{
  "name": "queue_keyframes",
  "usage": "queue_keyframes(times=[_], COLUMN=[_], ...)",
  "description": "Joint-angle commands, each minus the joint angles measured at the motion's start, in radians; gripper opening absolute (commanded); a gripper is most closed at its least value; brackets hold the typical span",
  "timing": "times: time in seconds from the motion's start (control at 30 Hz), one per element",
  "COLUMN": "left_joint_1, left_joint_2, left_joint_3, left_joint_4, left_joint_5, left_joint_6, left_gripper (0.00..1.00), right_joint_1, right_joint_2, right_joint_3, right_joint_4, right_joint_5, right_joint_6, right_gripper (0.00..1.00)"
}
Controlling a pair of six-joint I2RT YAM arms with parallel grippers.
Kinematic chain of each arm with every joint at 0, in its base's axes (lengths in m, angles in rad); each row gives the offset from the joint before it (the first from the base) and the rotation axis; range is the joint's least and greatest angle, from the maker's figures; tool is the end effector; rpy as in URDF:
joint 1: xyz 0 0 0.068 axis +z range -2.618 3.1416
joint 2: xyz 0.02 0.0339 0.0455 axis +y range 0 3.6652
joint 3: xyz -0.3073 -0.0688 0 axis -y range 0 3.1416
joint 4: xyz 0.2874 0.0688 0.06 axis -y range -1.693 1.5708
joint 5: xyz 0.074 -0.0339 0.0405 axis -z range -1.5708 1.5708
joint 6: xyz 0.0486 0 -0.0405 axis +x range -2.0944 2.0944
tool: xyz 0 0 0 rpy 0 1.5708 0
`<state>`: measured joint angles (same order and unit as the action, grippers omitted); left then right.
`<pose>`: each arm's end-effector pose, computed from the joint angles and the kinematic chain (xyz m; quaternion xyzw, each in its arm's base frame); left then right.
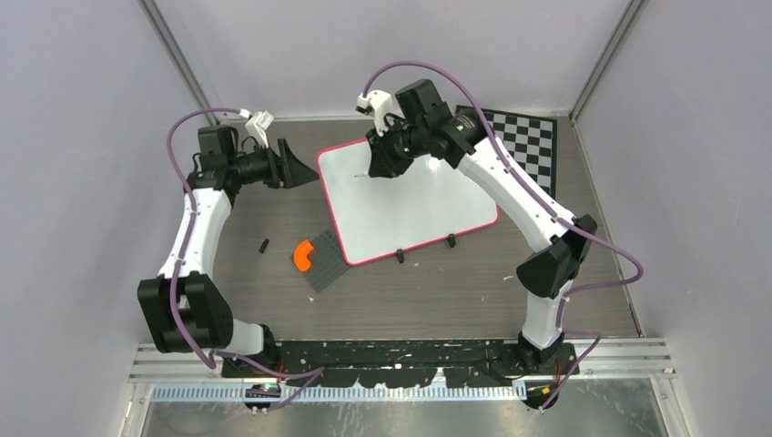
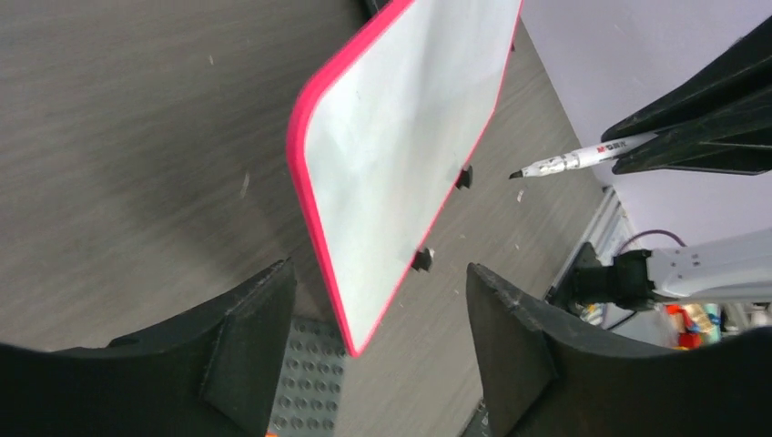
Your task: Write a sentence on the whiteboard
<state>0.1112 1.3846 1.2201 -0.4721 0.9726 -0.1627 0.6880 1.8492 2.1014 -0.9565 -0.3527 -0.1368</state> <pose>0.3403 -0.0024 0.3674 0.1007 0.8107 -0.4274 0.3872 0.3439 0.3044 0.4613 -0.4256 0.7891 0.2657 0.3544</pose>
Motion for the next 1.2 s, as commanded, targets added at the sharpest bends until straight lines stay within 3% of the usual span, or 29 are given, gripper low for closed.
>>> queue_keyframes(times=[0.0,0.23,0.47,1.17], left_joint_1=[-0.004,0.001,0.004,-0.041], left_joint_2=[0.044,0.093,0.158,0.198], left_joint_3=[0.012,0.031,0.061,0.065], left_joint_4=[0.195,0.315,0.356,0.358], left_joint_5=[0.020,-0.063,-0.049,-0.035], left_joint_6=[-0.109,-0.219,-0.275,-0.274], left_gripper=[0.64,0.50,0.33,0.30], right_joint_1=[0.004,0.015,0.028,0.064], right_joint_2=[0.053,0.170,0.240,0.318], right_joint_3=[0.088,0.242,0.329,0.391], right_joint_4=[0.119,0.111,0.114,0.099], right_joint_5=[0.018,0.025,0.034,0.096], right_joint_6=[0.076,0.112,0.121,0.089], right_gripper=[0.00,0.00,0.00,0.00])
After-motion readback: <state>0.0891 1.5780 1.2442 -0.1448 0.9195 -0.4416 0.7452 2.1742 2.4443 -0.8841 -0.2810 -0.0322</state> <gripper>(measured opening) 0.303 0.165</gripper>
